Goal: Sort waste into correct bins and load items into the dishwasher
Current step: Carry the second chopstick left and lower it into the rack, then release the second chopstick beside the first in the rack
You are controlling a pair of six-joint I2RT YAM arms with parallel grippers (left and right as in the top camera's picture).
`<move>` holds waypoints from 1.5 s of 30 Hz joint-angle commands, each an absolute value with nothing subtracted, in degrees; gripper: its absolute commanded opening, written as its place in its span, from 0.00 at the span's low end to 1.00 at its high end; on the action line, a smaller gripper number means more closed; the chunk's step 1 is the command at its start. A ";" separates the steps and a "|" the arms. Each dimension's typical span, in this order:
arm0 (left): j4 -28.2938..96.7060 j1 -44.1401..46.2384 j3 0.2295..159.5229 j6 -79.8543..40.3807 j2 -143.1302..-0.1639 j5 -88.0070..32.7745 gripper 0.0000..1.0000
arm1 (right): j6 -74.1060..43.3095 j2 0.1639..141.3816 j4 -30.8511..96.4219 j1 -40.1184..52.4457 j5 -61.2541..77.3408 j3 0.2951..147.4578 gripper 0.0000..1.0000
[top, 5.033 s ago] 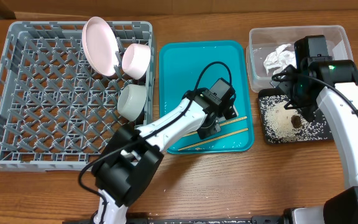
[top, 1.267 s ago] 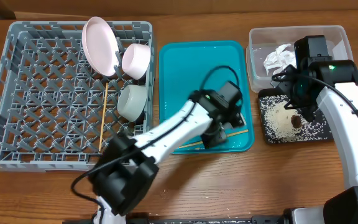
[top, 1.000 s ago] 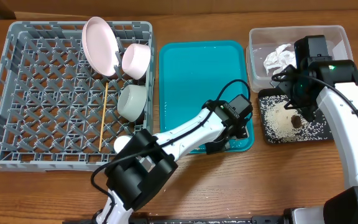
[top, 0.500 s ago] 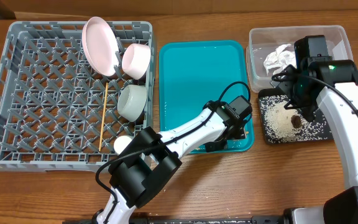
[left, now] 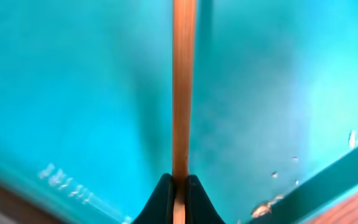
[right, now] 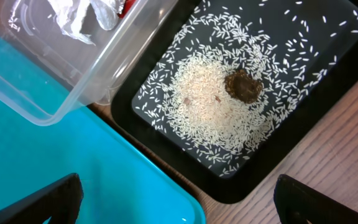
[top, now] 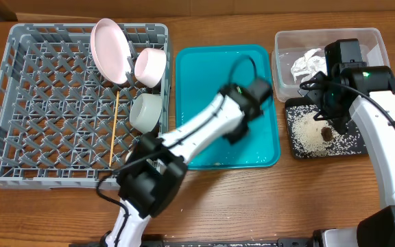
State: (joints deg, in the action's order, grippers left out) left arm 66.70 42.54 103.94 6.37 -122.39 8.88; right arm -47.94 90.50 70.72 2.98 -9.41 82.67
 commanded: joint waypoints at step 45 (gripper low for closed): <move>56.53 1.54 73.28 -5.82 -94.61 13.43 0.41 | -47.51 90.02 70.61 2.87 -10.04 84.18 1.00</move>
